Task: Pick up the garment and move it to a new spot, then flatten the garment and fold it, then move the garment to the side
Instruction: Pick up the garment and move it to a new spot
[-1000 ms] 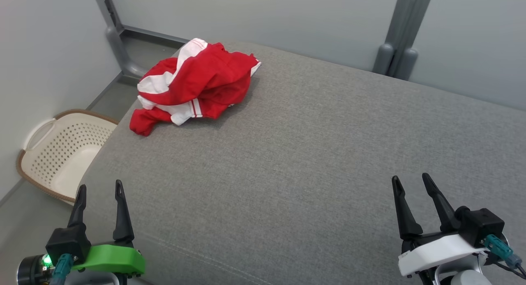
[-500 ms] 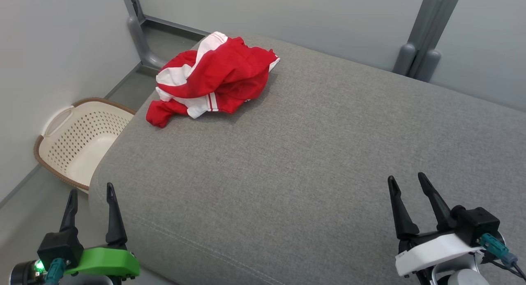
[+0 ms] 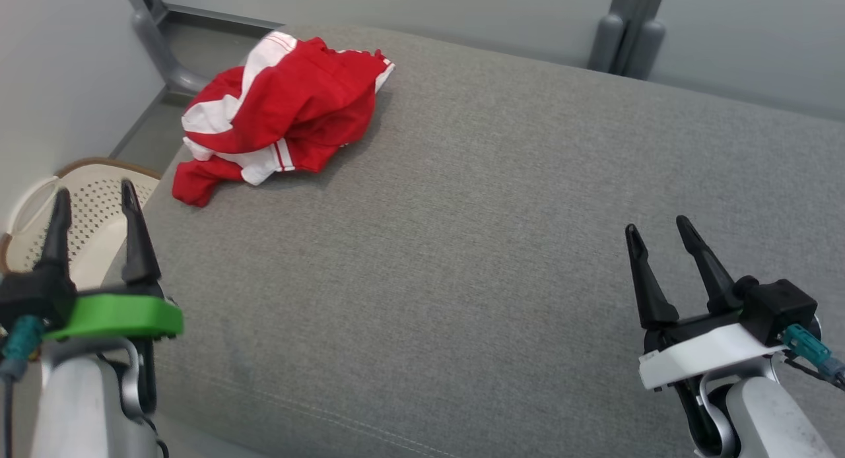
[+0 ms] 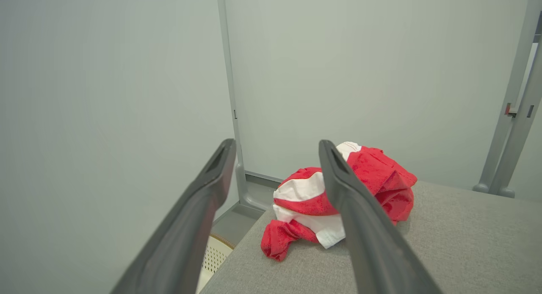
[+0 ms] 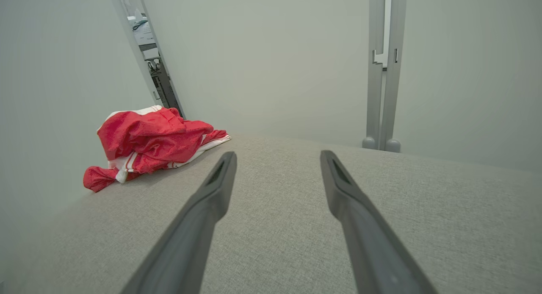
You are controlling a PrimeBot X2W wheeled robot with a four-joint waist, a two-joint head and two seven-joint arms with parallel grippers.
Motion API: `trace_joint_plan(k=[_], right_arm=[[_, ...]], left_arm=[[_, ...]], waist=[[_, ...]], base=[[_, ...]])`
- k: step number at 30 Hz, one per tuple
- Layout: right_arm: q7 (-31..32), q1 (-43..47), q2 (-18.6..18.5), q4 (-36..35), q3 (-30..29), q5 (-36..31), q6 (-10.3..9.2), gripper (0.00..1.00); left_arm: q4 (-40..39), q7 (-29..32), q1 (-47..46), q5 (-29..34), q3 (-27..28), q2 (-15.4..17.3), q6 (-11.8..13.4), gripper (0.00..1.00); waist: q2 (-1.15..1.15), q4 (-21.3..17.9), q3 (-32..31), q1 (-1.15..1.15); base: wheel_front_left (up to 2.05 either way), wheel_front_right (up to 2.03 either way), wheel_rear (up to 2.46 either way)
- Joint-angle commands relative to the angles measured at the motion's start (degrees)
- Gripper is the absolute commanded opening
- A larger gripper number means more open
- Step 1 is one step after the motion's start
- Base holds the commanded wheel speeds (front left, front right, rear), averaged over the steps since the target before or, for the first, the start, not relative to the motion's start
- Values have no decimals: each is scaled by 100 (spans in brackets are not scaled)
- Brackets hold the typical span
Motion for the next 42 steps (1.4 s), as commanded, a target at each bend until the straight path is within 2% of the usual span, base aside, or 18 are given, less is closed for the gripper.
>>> trace_joint_plan(k=[1,8,17,22,29,34,39,41,42], right_arm=[[-20,-111,-73,-26,-22,8,2,100],[-20,-522,-176,-153,-193,46,1,100],[-20,-663,-203,-322,-558,28,1,100],[-20,-633,-212,-400,-704,-13,2,100],[-20,-615,-179,-436,-721,-36,1,100],[-20,-626,-204,-402,-708,-65,1,100],[-20,-639,-202,-354,-641,-68,1,100],[-20,-633,-194,-353,-615,-64,1,100],[-20,-631,-206,-353,-613,-47,1,100]], left_arm=[[49,-6,-322,-45,27,92,-42,100],[569,66,-1634,-245,151,589,-157,100],[1446,570,-2862,-529,144,1256,-259,100],[2100,916,-3177,-605,135,1601,-291,100],[2775,1505,-3024,-652,134,1760,-180,100],[3226,1929,-2986,-788,192,1731,-57,100],[3621,2377,-3001,-878,129,1648,-38,100],[3694,2439,-3003,-912,119,1646,-50,13],[3717,2449,-3009,-903,112,1654,-53,0]], waist=[[0,-531,533,0],[0,-1386,1247,0],[0,-2083,1871,0],[0,-2245,2072,0],[0,-2313,2069,0],[0,-2300,2015,0],[0,-2326,1938,0],[0,-2352,1904,0],[0,-2363,1894,0]], base=[[0,0,0],[0,0,0],[0,0,0],[0,0,0],[0,0,0],[0,0,0],[0,0,0],[0,0,0],[0,0,0]])
